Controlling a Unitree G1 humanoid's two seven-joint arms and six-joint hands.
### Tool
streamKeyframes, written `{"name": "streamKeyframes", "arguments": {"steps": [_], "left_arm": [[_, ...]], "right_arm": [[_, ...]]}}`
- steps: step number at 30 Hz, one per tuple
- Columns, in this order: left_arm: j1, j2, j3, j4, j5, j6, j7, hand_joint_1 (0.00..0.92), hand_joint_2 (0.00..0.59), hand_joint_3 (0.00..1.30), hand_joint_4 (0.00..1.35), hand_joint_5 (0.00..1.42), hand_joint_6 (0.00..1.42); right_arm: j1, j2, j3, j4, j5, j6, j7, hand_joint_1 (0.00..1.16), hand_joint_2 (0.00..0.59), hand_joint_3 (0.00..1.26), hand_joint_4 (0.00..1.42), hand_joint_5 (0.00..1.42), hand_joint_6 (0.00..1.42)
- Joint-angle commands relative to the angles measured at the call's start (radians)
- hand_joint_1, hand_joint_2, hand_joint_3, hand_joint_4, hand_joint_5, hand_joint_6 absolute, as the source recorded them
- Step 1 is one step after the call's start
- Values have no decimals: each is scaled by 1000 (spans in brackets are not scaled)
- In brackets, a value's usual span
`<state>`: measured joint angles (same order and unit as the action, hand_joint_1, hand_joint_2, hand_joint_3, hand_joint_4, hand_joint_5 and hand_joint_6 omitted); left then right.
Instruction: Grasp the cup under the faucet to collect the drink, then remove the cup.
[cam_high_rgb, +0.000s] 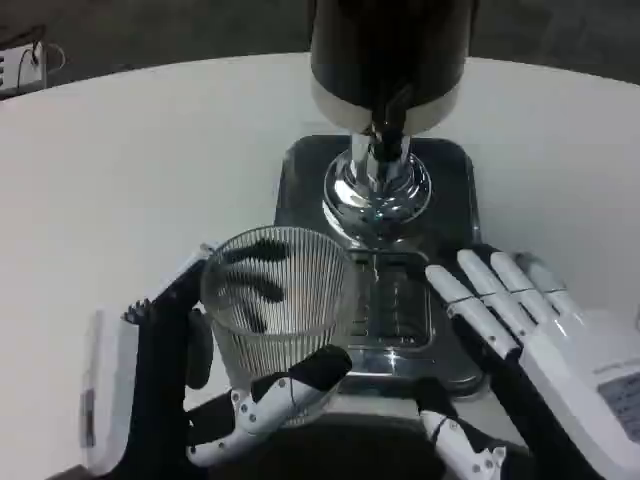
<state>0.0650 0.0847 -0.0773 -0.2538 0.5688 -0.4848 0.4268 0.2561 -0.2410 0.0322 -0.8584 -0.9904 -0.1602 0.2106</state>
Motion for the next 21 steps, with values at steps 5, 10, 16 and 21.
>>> {"name": "streamKeyframes", "arguments": {"steps": [5, 10, 16, 21], "left_arm": [[-7, -1, 0, -9, 14, -31, 10, 708, 113, 983, 1054, 1293, 1424], [-7, -4, -3, -11, 21, -34, 11, 708, 113, 983, 1054, 1293, 1424], [-10, -3, 3, -1, 11, -32, 8, 708, 113, 978, 1054, 1293, 1424], [-22, -8, -1, 11, 16, -32, 13, 708, 113, 975, 1054, 1293, 1424]], "right_arm": [[4, 3, -6, -4, 15, 0, -4, 112, 528, 87, 0, 0, 0], [1, 4, -8, -7, 15, 2, -2, 112, 528, 87, 0, 0, 0], [0, 8, -8, -8, 12, 7, 1, 112, 528, 87, 0, 0, 0], [6, 13, -9, -13, 8, 11, 1, 112, 528, 87, 0, 0, 0]]}}
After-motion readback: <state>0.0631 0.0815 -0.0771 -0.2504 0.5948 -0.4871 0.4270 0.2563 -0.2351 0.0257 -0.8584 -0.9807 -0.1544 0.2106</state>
